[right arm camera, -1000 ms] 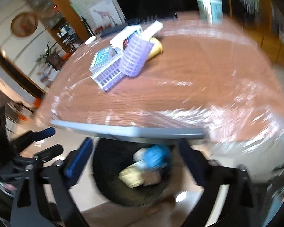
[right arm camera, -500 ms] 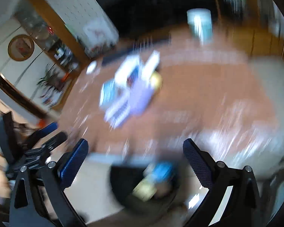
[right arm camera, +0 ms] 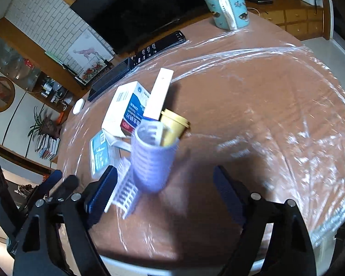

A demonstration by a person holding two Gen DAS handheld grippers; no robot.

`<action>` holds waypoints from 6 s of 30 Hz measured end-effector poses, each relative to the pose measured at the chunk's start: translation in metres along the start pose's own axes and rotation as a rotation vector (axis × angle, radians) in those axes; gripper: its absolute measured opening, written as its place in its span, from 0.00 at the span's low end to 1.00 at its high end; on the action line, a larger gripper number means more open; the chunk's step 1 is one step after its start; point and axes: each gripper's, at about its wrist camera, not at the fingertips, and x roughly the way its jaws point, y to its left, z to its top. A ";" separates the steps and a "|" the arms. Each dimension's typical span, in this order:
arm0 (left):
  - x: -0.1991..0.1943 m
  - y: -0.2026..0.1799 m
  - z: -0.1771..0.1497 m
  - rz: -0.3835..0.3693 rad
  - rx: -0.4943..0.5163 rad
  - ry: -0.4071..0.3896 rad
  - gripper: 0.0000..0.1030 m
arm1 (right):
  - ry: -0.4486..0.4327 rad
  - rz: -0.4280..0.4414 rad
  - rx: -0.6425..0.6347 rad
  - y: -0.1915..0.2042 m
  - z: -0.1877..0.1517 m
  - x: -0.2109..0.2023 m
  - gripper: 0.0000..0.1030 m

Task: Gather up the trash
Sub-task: 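Grasp the dental floss case with the left tool while the right tool grasps a purple hair roller, then lift the floss case with the left tool while the right tool lifts the purple roller, then carry the floss case and purple roller in both tools over the wastebasket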

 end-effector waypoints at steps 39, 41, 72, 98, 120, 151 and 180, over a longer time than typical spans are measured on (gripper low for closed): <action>0.059 -0.002 0.016 -0.050 0.017 0.122 0.54 | -0.012 0.216 0.198 -0.050 0.001 0.017 0.48; 0.058 -0.004 0.015 -0.043 0.025 0.122 0.54 | -0.014 0.215 0.181 -0.052 0.001 0.019 0.62; 0.058 -0.008 0.011 0.001 0.083 0.118 0.54 | 0.017 -0.161 -0.682 0.006 0.004 0.022 0.87; 0.019 0.003 -0.003 0.009 0.024 0.069 0.54 | -0.029 -0.057 -0.567 0.007 0.001 -0.009 0.70; -0.053 -0.008 -0.047 0.000 -0.030 0.020 0.54 | -0.017 0.109 -0.520 0.020 -0.041 -0.054 0.70; -0.096 -0.058 -0.116 -0.053 0.053 0.071 0.54 | 0.092 0.171 -0.576 0.013 -0.111 -0.080 0.70; -0.067 -0.083 -0.173 -0.063 0.084 0.210 0.54 | 0.203 0.155 -0.567 -0.007 -0.152 -0.054 0.70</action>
